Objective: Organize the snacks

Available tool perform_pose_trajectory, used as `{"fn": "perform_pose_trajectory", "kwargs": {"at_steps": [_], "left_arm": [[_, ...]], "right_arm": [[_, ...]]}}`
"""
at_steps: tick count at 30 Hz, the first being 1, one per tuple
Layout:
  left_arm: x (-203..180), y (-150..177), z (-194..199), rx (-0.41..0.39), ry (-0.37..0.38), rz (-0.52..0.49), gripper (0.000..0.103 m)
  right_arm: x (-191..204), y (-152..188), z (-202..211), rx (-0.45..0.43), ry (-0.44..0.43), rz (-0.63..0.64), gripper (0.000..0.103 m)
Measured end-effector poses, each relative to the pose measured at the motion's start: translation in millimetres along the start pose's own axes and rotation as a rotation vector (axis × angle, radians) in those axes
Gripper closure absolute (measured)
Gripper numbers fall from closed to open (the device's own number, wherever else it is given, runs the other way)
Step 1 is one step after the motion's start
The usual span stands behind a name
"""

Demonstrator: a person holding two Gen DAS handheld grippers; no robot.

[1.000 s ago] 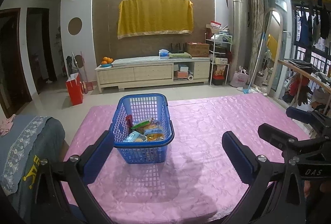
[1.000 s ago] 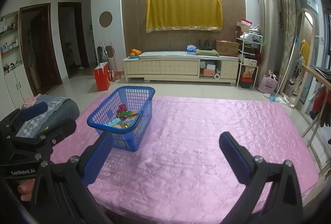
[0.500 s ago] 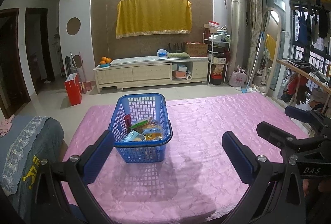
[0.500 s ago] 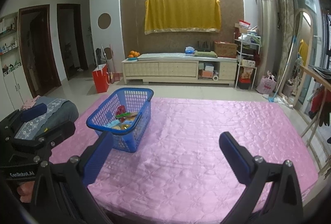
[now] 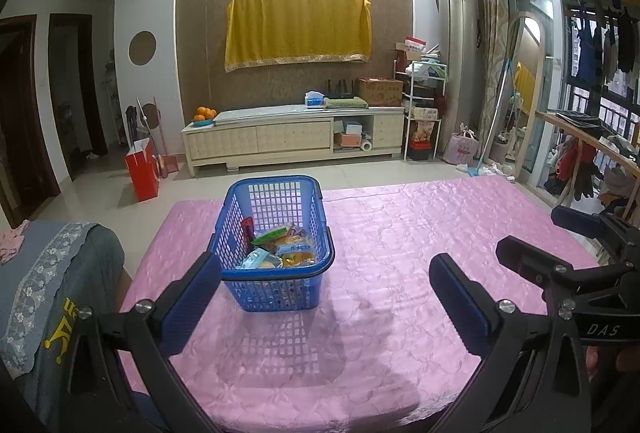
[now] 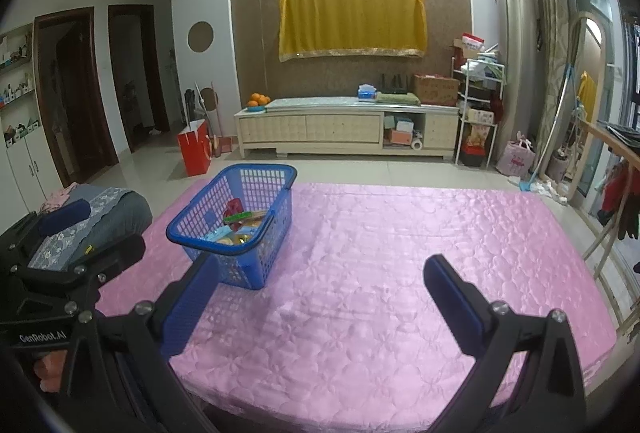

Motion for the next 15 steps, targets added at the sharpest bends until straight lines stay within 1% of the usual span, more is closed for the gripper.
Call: {"fn": "perform_pose_trajectory", "kwargs": {"at_steps": [5, 15], "left_arm": [[1.0, 1.6, -0.1, 0.001, 0.013, 0.011, 0.0], [-0.9, 3.3, -1.9, 0.007, 0.001, 0.008, 0.0]], "right_arm": [[-0.7, 0.6, 0.0, 0.002, -0.002, -0.004, 0.0], [4.0, 2.6, -0.3, 0.007, 0.01, -0.007, 0.0]]}}
Point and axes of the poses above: each gripper's, at about its wrist camera, not at the fingertips, and z roughly against the way its jaws point, x to its left, y to its underside, the point moved 2 cm from there along -z, roughly the way its jaws point, and after that the axes turned 5 degrees about y, right-handed, at the moved point
